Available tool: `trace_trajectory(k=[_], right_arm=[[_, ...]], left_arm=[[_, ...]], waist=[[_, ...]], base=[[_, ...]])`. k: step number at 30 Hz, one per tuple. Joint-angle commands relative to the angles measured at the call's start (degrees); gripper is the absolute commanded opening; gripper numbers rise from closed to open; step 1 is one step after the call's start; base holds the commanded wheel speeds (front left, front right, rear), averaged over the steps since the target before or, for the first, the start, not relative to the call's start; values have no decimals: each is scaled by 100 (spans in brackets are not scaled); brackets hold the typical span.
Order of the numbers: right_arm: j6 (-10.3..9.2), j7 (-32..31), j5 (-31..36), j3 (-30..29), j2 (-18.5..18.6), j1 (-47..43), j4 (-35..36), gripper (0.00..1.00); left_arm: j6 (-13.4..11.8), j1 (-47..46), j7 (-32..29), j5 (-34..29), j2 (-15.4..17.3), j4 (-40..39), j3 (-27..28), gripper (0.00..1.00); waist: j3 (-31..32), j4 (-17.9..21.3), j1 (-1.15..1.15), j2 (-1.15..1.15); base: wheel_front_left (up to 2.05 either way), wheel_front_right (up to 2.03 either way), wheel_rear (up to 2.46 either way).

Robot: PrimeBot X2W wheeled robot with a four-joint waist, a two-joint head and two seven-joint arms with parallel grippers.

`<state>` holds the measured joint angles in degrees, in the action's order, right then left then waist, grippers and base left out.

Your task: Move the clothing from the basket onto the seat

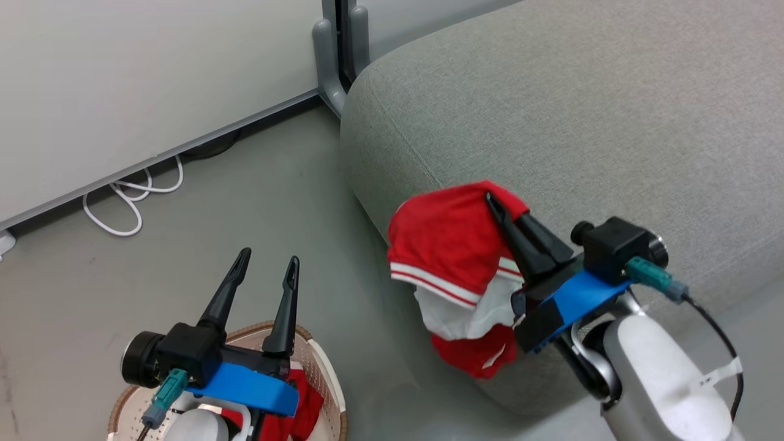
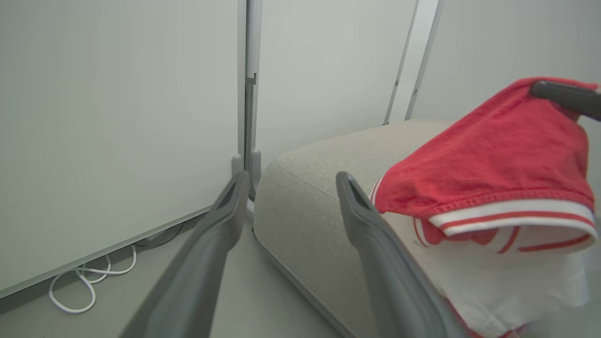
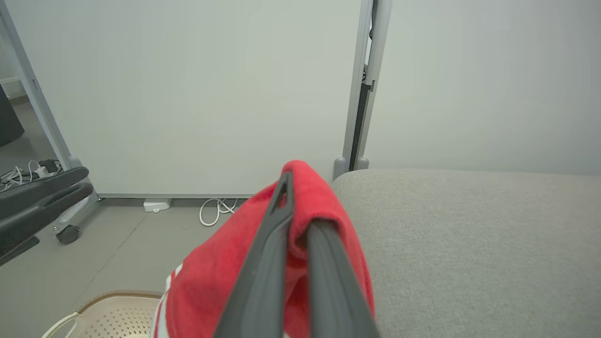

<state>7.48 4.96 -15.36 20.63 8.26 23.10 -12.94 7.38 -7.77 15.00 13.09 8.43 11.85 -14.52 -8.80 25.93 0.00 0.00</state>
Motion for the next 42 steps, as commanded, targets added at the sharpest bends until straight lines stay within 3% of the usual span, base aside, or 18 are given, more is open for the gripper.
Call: trace_trajectory(k=[1, 10, 20, 25, 28, 39, 40, 41, 42], right_arm=[[3, 22, -10, -39, 45, 163, -3, 0], [3, 4, -115, -584, 544, 1964, -263, 0], [3, 11, -288, -2045, 1146, 3817, -855, 0], [2, 266, -202, -3181, 1141, 4422, -1539, 0], [3, 442, -45, -3554, 1089, 4601, -1929, 0], [2, 864, 633, -4173, 777, 4524, -3504, 0], [2, 880, 686, -4186, 753, 4517, -3623, 41], [2, 899, 736, -4189, 749, 4510, -3725, 100], [2, 925, 788, -4199, 750, 4505, -3794, 100]], left_arm=[[12, -97, 27, 3, 36, -40, 2, 100], [13, -413, 27, -185, 306, -442, 71, 100], [14, -967, 8, -454, 853, -1200, 71, 100], [14, -1182, -144, -551, 1069, -1607, 22, 100], [14, -1282, -235, -575, 1179, -1796, -27, 100], [14, -1271, -298, -609, 1355, -2173, -201, 100], [14, -1276, -289, -605, 1353, -2161, -211, 100], [13, -1287, -284, -597, 1349, -2140, -220, 100], [5, -1296, -267, -589, 1341, -2115, -225, 100]], waist=[[-73, -19, 0, 0], [-1054, 5, 0, 0], [-2502, -69, 0, 0], [-3075, -110, 0, 0], [-3331, -168, 0, 0], [-3650, -318, 0, 0], [-3632, -340, 0, 0], [-3609, -362, 0, 0], [-3576, -383, 0, 0]], base=[[0, 0, 0], [0, 0, 0], [0, 0, 0], [0, 0, 0], [0, 0, 0], [0, 0, 0], [0, 0, 0], [0, 0, 0], [0, 0, 0]])
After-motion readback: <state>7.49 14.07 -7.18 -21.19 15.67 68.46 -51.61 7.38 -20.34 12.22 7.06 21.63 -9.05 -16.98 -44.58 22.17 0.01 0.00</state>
